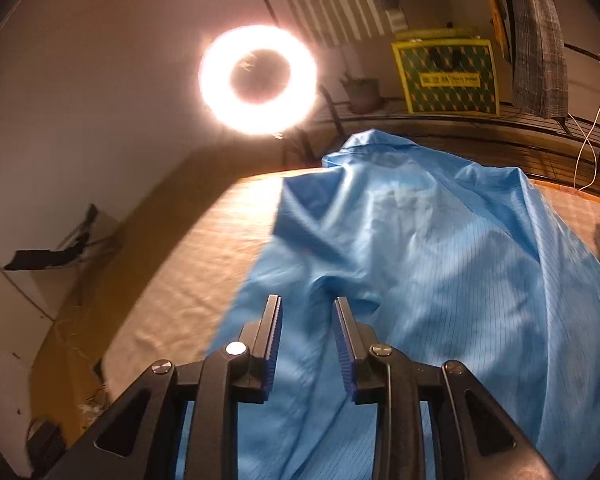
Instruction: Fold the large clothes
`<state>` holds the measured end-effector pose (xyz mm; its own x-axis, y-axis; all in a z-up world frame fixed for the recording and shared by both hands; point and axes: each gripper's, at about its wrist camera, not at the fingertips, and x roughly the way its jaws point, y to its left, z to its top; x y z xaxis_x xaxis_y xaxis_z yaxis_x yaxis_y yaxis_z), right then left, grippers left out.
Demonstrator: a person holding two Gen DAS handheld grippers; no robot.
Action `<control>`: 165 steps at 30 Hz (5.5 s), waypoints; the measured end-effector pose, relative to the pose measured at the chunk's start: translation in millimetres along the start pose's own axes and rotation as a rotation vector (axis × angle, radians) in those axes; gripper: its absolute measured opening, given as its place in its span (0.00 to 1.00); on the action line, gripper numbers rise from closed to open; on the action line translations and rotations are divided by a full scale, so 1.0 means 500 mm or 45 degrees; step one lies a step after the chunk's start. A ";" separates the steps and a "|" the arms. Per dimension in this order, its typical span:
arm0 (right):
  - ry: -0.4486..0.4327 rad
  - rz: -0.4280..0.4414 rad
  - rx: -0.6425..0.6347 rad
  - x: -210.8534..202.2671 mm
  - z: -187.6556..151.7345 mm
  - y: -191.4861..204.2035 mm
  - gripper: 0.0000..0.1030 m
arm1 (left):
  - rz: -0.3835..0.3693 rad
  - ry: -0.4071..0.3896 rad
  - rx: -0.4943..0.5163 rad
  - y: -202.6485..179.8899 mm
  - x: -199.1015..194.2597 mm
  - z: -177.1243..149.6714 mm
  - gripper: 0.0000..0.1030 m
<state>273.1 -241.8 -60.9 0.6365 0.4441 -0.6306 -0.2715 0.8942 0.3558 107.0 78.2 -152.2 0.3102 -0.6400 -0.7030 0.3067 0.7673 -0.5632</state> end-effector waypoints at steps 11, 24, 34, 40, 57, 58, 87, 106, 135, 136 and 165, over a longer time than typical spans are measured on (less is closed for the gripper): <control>0.126 0.177 -0.007 -0.175 -0.255 0.133 0.29 | -0.085 0.131 -0.022 0.014 0.048 -0.061 0.02; 0.385 0.097 0.227 -0.091 -0.516 0.154 0.57 | -0.041 0.052 -0.151 0.049 0.003 -0.060 0.38; 0.511 0.258 0.363 -0.034 -0.585 0.149 0.34 | -0.237 0.188 -0.332 0.103 0.077 -0.060 0.41; 0.494 0.393 0.411 -0.022 -0.587 0.151 0.04 | -0.189 0.135 -0.232 0.074 0.030 -0.058 0.03; 0.471 0.258 0.124 -0.040 -0.569 0.200 0.30 | 0.216 -0.016 0.095 -0.005 -0.035 -0.069 0.10; 0.417 0.229 0.089 -0.072 -0.562 0.198 0.34 | 0.218 -0.044 0.115 -0.014 -0.047 -0.068 0.10; -0.149 -0.411 0.511 -0.594 -0.539 -0.239 0.50 | -0.224 0.227 0.544 -0.531 0.290 -0.036 0.30; -0.144 -0.683 0.974 -0.576 -0.599 -0.596 0.62 | -0.285 0.420 0.540 -0.615 0.422 -0.067 0.30; -0.244 -0.305 -0.009 -0.510 -0.378 -0.097 0.11 | -0.131 -0.013 0.199 -0.363 0.153 0.141 0.30; -0.209 -0.245 -0.068 -0.486 -0.379 -0.061 0.11 | -0.124 -0.024 0.186 -0.353 0.144 0.142 0.30; 0.190 -0.053 -0.054 -0.264 -0.395 -0.093 0.41 | 0.014 0.159 0.083 -0.231 0.274 0.128 0.44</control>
<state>59.1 -331.2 -130.3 0.5341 0.4069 -0.7410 -0.2795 0.9123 0.2995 171.7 -100.8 -155.5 0.2006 -0.6183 -0.7599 0.3626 0.7674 -0.5287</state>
